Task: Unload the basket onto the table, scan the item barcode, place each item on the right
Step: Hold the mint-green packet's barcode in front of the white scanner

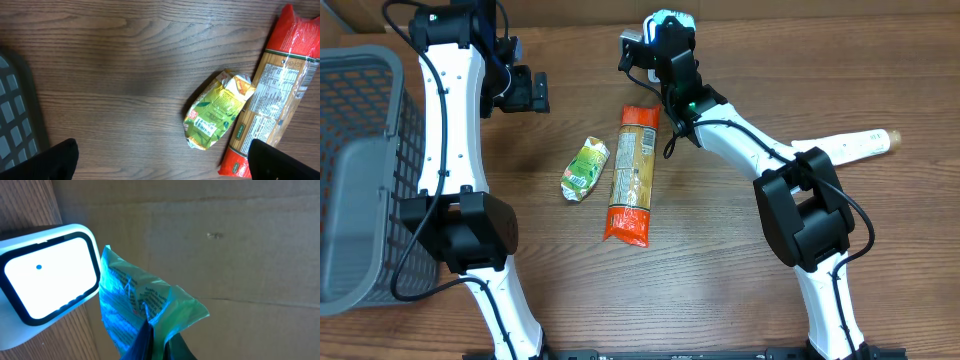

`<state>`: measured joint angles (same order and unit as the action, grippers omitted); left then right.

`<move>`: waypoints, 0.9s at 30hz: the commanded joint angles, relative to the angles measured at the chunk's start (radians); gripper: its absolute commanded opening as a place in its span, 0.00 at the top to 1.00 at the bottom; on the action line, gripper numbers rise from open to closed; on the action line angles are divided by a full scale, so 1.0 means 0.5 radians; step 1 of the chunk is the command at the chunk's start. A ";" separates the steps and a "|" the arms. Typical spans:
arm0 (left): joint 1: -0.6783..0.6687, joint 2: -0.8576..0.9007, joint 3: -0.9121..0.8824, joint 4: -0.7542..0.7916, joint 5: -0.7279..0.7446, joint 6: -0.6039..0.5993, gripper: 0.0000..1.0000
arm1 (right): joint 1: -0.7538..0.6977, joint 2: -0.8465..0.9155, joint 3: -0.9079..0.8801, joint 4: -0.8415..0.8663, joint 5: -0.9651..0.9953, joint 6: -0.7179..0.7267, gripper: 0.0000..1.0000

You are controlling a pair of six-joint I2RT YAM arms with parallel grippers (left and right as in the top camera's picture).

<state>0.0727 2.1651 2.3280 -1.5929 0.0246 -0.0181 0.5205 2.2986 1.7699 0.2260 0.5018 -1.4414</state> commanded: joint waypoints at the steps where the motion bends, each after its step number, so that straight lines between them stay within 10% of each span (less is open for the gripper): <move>1: -0.004 0.017 -0.005 0.002 -0.012 0.037 0.00 | 0.002 0.005 0.046 0.040 -0.018 -0.015 0.96; 27: -0.004 0.017 -0.005 0.002 -0.012 0.037 0.00 | -0.005 0.007 0.046 0.323 0.052 -0.006 0.96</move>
<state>0.0727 2.1651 2.3280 -1.5932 0.0246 -0.0181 0.5179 2.3493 1.7706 0.3759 0.4946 -1.4448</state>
